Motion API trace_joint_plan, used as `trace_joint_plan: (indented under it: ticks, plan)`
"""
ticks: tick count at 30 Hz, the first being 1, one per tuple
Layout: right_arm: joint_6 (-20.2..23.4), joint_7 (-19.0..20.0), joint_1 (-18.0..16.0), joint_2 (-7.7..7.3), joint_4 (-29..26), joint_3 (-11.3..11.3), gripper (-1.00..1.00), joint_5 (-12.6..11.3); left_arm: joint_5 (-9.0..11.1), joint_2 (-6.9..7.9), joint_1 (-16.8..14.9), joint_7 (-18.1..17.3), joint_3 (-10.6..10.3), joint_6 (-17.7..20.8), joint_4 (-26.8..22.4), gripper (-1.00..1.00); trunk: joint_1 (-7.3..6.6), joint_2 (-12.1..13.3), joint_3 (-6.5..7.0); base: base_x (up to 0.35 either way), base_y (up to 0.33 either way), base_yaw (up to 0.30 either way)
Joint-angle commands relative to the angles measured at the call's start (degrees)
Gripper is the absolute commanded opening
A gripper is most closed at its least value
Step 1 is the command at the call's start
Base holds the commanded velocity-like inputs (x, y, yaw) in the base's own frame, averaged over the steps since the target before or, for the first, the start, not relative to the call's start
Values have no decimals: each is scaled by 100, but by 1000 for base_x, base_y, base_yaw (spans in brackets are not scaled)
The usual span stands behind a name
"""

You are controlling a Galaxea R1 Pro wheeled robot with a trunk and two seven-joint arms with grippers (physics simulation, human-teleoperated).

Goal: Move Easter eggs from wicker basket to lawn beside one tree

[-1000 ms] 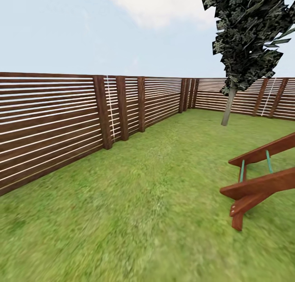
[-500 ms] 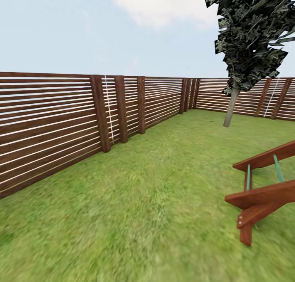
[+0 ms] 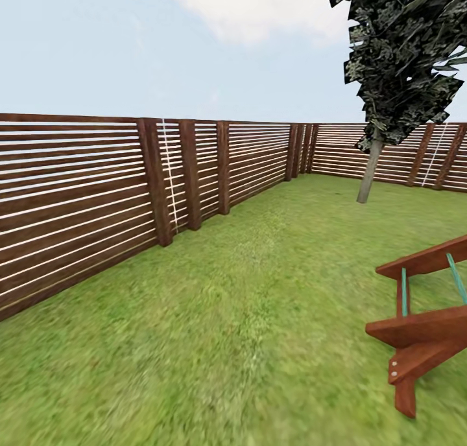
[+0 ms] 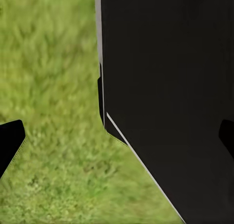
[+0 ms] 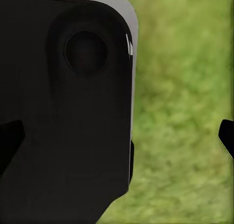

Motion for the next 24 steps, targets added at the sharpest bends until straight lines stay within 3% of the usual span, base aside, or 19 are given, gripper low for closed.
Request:
trace_joint_plan:
  ticks: [1, 24]
  plan:
    - [-5, -3, -8, 0, 13, 2, 100, 6, 0, 1, 4, -6, 2, -4, -11, 100, 4, -2, -4, 338, 0, 0]
    - [-5, -4, -8, 0, 13, 2, 100, 6, 7, 1, 4, -6, 2, -4, -11, 100, 4, -2, -4, 338, 0, 0]
